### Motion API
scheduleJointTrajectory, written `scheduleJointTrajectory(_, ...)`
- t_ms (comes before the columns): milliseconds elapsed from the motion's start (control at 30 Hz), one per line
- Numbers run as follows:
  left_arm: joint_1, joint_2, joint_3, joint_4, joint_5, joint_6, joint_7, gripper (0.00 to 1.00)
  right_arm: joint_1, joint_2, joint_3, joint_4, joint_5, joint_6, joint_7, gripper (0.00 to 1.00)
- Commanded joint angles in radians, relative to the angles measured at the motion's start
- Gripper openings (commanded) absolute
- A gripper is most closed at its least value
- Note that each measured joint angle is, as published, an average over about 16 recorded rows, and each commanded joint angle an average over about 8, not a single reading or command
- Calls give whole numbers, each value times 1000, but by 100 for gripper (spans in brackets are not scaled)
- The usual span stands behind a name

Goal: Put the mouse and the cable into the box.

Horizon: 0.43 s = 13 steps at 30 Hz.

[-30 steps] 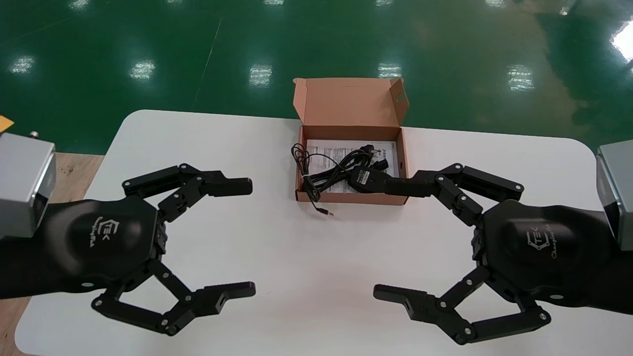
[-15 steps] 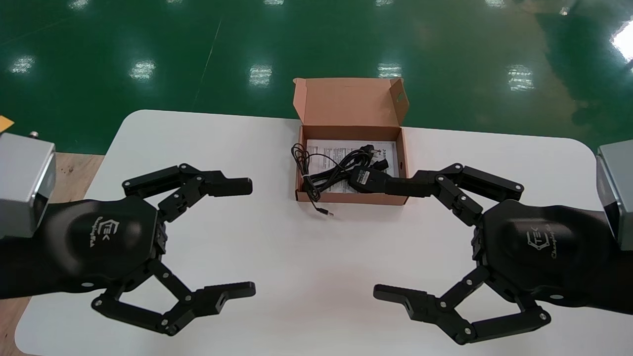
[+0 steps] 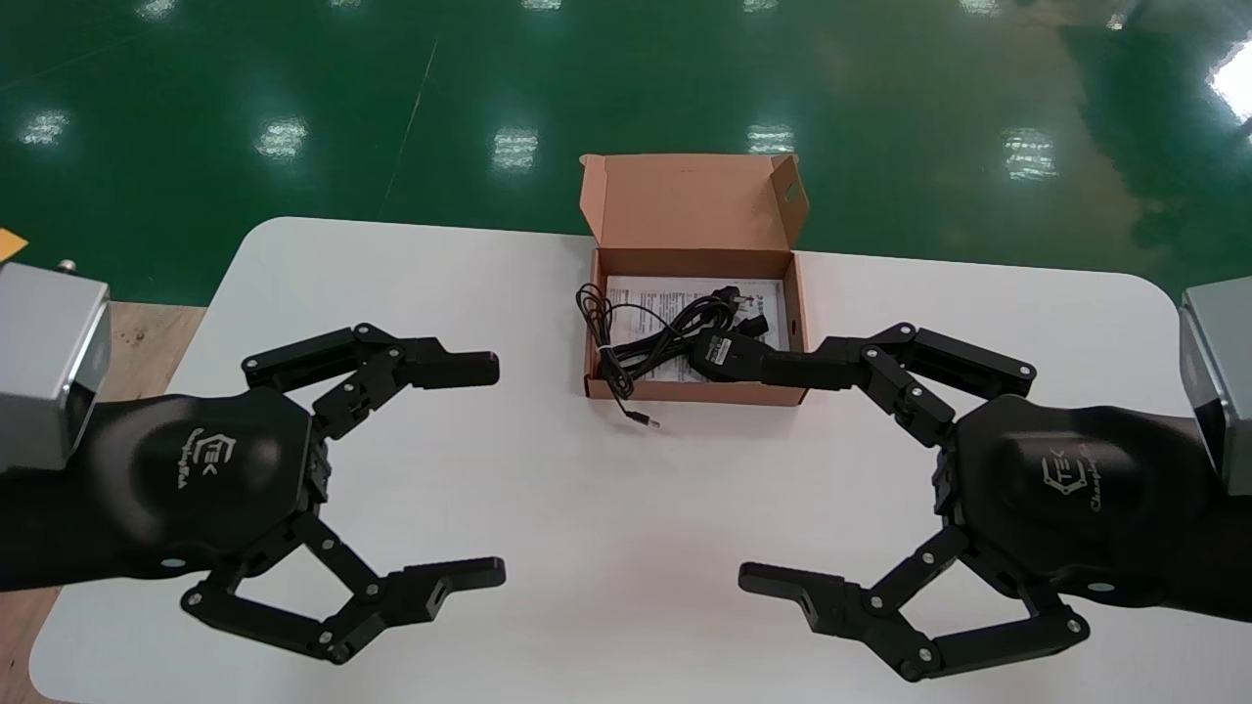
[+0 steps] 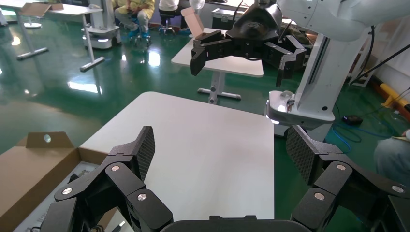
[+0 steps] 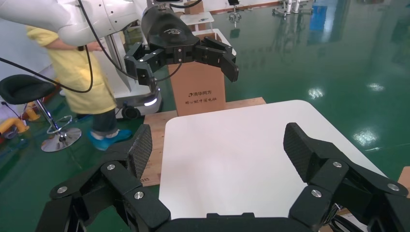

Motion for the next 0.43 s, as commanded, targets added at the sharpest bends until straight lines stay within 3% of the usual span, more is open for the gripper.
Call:
scheduleJointTrajectory(33, 0, 0, 0, 0, 0, 0, 0, 100, 0, 0, 0, 0, 0, 0, 0, 100)
scheduleJointTrajectory(433, 0, 0, 0, 0, 0, 0, 0, 100, 0, 0, 0, 0, 0, 0, 0, 100)
